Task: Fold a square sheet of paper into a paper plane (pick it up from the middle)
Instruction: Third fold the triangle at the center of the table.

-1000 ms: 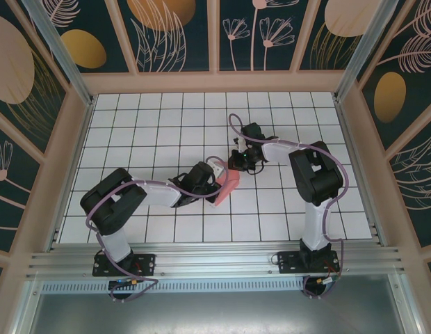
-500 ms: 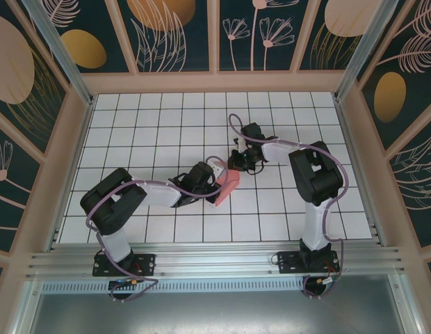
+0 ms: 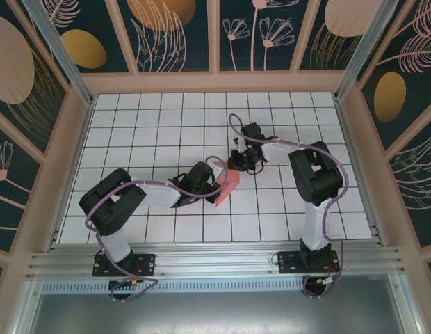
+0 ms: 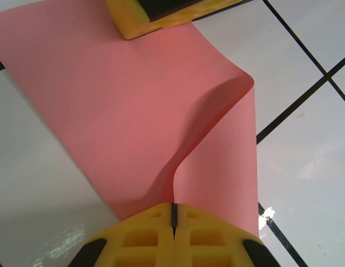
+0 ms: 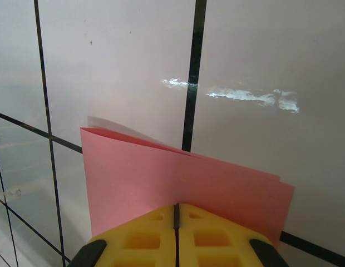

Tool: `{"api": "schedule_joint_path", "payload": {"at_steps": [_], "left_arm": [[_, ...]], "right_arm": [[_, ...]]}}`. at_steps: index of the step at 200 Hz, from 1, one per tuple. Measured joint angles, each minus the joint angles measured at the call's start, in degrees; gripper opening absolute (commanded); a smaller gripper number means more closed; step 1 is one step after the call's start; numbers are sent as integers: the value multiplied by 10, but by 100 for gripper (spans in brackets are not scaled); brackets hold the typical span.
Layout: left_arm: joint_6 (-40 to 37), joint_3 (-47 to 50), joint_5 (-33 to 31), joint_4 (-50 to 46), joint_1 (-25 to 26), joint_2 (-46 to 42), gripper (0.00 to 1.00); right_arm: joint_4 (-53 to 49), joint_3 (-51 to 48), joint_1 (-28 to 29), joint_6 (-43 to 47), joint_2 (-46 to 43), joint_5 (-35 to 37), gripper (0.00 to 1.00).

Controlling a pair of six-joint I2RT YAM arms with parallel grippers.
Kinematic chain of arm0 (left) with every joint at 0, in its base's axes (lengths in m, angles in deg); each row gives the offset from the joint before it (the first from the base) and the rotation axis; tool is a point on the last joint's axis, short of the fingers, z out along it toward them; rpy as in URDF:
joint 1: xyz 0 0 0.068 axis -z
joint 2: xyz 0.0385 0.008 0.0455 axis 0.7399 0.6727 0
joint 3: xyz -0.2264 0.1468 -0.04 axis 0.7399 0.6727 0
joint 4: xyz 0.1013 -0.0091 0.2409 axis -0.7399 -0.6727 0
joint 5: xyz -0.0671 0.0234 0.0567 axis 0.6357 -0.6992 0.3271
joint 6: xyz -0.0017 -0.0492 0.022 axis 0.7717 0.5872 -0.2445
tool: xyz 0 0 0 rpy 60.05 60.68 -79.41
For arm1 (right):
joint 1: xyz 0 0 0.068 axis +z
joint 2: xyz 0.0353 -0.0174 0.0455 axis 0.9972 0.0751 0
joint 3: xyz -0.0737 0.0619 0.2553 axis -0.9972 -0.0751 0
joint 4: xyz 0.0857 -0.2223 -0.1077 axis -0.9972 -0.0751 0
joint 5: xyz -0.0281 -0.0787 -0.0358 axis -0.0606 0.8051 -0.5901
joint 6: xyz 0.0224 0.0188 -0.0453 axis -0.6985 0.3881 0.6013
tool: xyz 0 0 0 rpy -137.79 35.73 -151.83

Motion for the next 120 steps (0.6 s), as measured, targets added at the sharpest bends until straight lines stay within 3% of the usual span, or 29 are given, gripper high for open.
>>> {"api": "schedule_joint_path", "payload": {"at_steps": [85,120], "left_arm": [[0,3,-2,1,0,1,0],[0,9,-1,13,0,2,0]], "right_arm": [[0,0,0,-5,0,0,10],[2,0,0,-15,-3,0,14]]}}
